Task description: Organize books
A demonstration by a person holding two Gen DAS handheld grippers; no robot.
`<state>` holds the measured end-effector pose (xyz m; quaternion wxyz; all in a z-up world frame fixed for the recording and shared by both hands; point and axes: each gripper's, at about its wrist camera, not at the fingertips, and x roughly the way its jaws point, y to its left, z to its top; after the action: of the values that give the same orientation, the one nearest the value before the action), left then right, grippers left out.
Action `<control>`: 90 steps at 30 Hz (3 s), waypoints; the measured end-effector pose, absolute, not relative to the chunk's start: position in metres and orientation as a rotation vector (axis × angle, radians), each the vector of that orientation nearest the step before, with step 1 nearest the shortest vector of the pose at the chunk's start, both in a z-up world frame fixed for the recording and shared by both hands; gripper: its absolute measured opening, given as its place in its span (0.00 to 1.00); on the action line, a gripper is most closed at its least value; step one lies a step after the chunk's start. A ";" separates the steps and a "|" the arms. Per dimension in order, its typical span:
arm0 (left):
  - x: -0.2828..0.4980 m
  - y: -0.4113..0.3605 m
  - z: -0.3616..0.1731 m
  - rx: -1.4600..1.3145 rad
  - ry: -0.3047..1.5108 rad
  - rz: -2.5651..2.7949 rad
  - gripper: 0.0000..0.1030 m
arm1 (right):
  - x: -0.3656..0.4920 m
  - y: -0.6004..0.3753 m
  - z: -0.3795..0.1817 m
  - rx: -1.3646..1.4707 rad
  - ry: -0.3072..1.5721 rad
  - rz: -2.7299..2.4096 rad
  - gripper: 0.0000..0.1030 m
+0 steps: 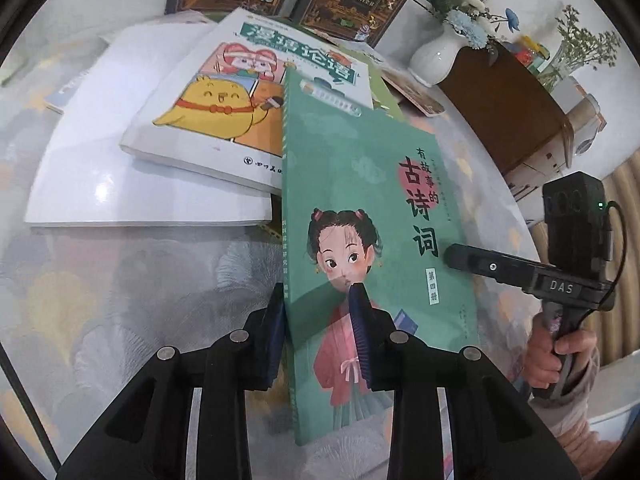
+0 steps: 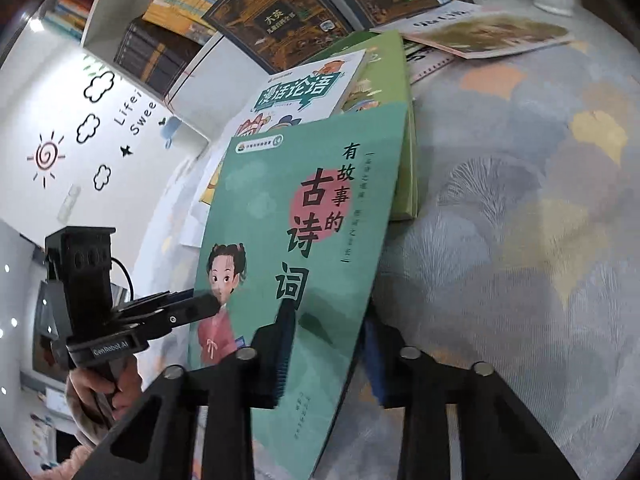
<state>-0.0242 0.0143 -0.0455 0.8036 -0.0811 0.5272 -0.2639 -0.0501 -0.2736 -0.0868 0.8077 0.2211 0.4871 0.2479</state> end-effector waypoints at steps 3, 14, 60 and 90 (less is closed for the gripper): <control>-0.029 0.014 -0.032 -0.139 1.085 -0.546 0.26 | -0.057 -0.265 -0.067 0.453 1.003 0.565 0.25; -0.048 0.068 0.024 -0.146 0.911 -0.467 0.29 | -0.065 -0.183 0.007 0.230 0.894 0.670 0.25; -0.033 0.237 -0.010 -0.234 0.924 0.018 0.34 | -0.029 0.018 -0.060 0.130 1.046 0.889 0.64; 0.087 0.027 -0.036 -0.097 0.902 -0.271 0.39 | 0.052 -0.221 -0.075 0.498 0.816 0.501 0.69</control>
<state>0.0875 0.0269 -0.0355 0.8900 -0.0466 0.4344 -0.1307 0.0520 -0.2206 -0.0746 0.8579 0.2370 0.3886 0.2383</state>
